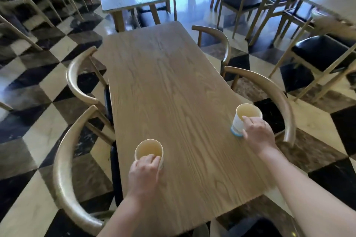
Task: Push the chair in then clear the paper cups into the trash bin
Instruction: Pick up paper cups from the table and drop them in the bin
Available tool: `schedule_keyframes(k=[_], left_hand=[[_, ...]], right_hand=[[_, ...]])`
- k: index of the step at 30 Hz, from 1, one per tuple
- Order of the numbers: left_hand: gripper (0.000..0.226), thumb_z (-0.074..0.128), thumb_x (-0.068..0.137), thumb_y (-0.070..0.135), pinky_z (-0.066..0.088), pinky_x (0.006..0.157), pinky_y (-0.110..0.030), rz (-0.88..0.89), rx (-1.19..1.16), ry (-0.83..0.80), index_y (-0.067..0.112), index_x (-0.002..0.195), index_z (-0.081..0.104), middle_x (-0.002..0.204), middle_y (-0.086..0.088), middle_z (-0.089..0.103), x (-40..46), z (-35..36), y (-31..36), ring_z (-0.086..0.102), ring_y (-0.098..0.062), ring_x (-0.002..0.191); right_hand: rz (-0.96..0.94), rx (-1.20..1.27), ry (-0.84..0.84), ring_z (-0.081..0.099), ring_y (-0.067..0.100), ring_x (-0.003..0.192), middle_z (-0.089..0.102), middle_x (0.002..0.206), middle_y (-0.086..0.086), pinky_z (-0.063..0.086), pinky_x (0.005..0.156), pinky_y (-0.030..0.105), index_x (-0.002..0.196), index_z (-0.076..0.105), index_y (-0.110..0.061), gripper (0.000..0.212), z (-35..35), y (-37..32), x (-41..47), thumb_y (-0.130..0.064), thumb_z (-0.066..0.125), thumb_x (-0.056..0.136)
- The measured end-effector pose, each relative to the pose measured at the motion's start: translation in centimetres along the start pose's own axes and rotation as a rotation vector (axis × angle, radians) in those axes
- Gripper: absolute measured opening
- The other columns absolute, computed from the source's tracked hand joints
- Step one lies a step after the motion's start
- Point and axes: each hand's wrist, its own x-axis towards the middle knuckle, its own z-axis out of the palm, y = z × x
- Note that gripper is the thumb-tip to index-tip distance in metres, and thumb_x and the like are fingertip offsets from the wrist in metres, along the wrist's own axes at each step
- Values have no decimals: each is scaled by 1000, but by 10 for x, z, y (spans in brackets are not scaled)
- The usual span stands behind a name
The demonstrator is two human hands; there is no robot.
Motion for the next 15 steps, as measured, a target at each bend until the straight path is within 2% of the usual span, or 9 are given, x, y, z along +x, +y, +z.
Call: schedule_keyframes(k=[2,4,8,13,15], left_hand=[[40,89,42,-2,55,55,-38,5,-5,13,7,77,72,71,-5,70,-3,2,1,66,-23,59],[37,87,43,-4,55,54,-36,6,-17,18,8,74,72,66,-2,68,-4,2,2,64,-21,56],[35,84,46,-5,54,55,-35,4,-11,-20,11,73,70,61,1,65,-5,3,4,61,-19,52],[31,84,47,-2,50,52,-28,46,-5,-60,15,67,67,50,5,57,-3,-1,10,55,-17,43],[32,84,45,-1,47,50,-26,81,-22,-74,17,64,66,49,7,55,0,-3,15,53,-18,42]], right_hand=[[-34,-33,-5,62,41,68,65,69,26,52,64,48,89,66,8,38,2,1,2,12,79,54],[-72,-62,6,59,37,54,60,55,21,54,59,46,73,65,6,29,3,1,3,15,79,49],[-143,-86,35,53,30,41,51,42,14,50,50,37,47,51,-1,35,2,-1,3,17,80,39],[-108,-25,35,51,31,44,50,44,13,45,43,35,48,49,-3,34,-2,-6,-13,15,78,49],[-83,10,89,52,31,45,52,46,11,42,43,32,51,52,-3,30,-7,-11,-24,12,78,52]])
